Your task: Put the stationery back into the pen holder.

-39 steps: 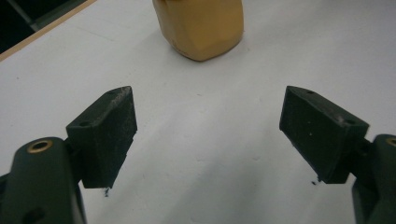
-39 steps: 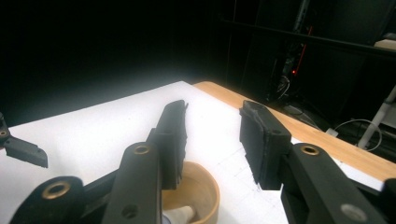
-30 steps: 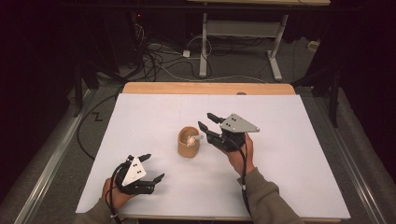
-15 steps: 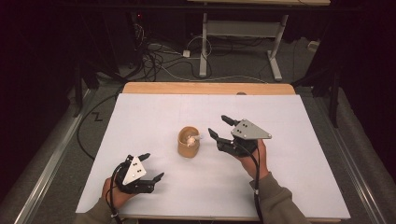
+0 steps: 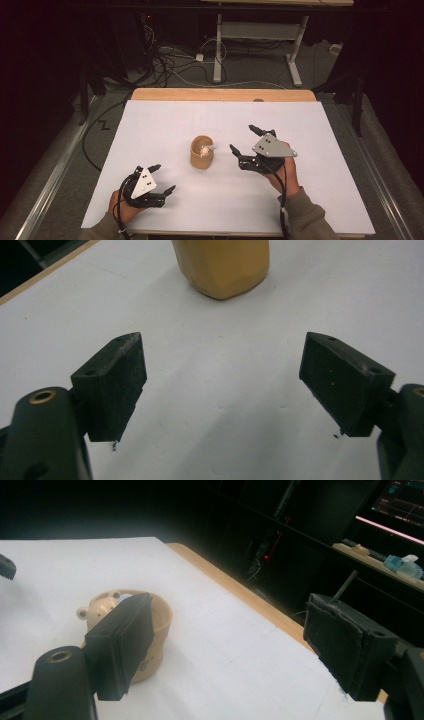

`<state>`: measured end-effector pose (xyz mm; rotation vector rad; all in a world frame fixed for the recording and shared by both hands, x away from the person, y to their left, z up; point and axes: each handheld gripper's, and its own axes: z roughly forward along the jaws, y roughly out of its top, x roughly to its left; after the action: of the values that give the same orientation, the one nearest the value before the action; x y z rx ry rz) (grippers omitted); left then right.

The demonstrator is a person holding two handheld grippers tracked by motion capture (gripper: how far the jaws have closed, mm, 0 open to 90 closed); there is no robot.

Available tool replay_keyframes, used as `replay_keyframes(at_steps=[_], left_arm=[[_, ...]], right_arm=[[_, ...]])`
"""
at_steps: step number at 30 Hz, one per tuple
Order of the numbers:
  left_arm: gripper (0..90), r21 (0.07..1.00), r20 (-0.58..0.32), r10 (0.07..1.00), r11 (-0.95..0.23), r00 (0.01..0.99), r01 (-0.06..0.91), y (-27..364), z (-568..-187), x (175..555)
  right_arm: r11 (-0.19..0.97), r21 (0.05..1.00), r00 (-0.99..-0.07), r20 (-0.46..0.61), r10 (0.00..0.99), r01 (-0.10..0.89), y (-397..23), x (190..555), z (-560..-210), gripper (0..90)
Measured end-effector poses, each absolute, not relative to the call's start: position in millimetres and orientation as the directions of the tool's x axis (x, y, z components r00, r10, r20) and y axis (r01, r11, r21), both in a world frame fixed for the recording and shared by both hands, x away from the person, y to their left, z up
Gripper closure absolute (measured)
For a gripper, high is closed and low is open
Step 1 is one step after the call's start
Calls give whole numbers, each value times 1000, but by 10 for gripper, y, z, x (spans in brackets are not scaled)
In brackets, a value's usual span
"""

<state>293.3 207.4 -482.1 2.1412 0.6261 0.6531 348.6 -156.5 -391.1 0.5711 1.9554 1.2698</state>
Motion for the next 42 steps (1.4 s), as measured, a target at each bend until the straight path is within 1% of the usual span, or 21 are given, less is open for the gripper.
replay_keyframes(at_steps=[8, 15, 22, 26, 42], left_arm=[[183, 798, 243, 621, -564, 746, 210, 2074, -4820, 2929], [183, 797, 247, 619, -567, 746, 207, 2072, -4817, 2927], [183, 796, 238, 620, -565, 748, 216, 2073, -4819, 2923], [183, 796, 239, 620, -566, 748, 215, 2068, -4821, 2922], [183, 789, 240, 615, -574, 751, 218, 2056, -4837, 2929]], right_arm=[[431, 902, -632, -344, 695, -17, -1680, 3424, -3923, 199], [437, 899, -648, -342, 680, -15, -1765, 3364, -3925, 206], [468, 884, -651, -363, 666, -14, -1830, 3295, -3940, 195], [491, 871, -634, -387, 670, -14, -1857, 3248, -3960, 180], [524, 851, -620, -388, 682, 43, -2076, 3144, -4124, 167]])
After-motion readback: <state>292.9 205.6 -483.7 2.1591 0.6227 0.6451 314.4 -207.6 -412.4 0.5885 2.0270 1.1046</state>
